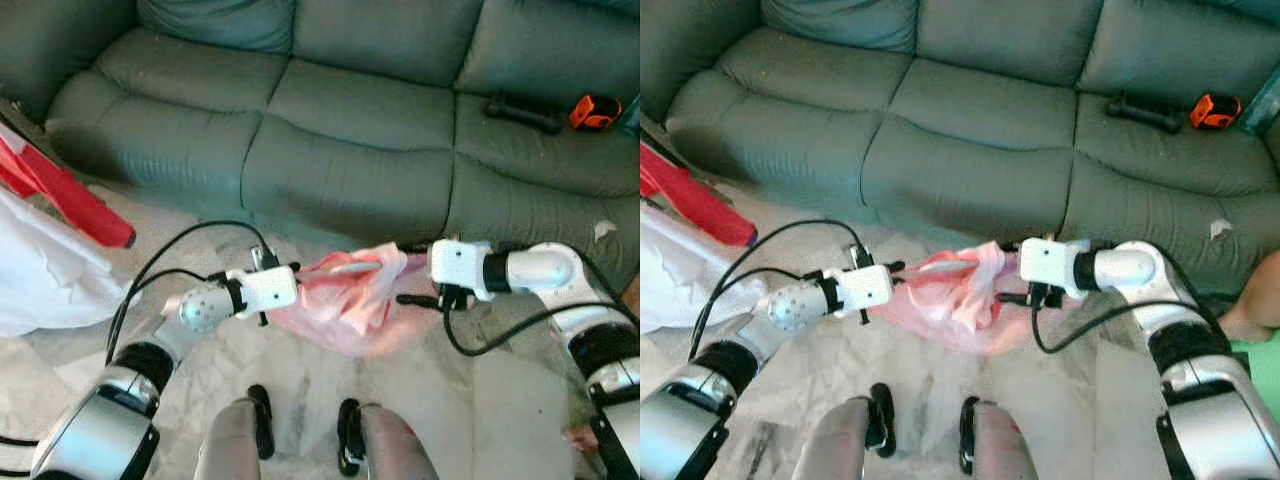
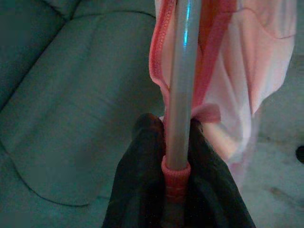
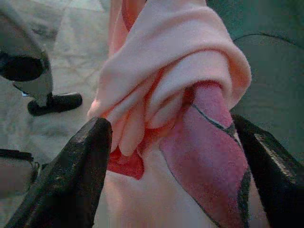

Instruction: Hang hanger

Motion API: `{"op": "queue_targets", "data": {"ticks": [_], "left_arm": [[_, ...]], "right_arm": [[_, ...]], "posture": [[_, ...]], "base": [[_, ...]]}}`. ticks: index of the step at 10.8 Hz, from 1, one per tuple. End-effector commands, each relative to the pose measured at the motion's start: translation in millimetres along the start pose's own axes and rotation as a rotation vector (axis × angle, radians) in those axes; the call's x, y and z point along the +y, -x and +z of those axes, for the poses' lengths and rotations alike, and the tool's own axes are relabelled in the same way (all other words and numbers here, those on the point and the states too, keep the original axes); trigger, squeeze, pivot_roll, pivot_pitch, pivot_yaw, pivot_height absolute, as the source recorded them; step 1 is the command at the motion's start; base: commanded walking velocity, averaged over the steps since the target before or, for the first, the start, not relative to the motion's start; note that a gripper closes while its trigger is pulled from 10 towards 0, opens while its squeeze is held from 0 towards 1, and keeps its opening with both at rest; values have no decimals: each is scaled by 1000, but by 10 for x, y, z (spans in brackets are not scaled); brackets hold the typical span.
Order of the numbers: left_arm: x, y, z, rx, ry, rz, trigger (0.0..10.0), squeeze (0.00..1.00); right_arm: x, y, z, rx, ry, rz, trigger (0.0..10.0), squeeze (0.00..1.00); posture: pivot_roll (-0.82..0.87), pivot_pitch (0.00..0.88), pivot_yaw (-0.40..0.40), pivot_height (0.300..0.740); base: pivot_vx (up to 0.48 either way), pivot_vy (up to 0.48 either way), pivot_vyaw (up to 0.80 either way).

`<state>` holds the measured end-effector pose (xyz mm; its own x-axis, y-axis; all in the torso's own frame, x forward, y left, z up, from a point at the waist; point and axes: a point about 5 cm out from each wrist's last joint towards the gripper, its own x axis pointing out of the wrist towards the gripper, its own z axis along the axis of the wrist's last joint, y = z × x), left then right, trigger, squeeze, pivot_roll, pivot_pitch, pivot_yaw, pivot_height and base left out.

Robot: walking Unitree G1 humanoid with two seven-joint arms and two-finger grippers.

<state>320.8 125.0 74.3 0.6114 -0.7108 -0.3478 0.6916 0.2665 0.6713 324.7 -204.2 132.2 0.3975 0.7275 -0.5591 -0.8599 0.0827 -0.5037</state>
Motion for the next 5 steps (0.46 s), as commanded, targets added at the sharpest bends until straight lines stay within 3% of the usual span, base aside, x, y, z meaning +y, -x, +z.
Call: {"op": "queue_targets", "data": {"ticks": [1,2,5], "left_arm": [[-56,-9,37,-27,-12,-32,39,0],[-62,-8,38,-28,-16,-32,549,0],[-89,-10,24,-20,-16,-38,235,0]], "right_arm": [[19,36,-36,23,7,44,0,0],[-4,48,-45,29,12,46,0,0],[-15,63,-64,44,14,68,0,0]], "posture": [[-46,254,-25,740],[-47,254,-24,740],[-48,254,-28,740]], "base": [[0,0,0],[0,0,0],[0,0,0]]}}
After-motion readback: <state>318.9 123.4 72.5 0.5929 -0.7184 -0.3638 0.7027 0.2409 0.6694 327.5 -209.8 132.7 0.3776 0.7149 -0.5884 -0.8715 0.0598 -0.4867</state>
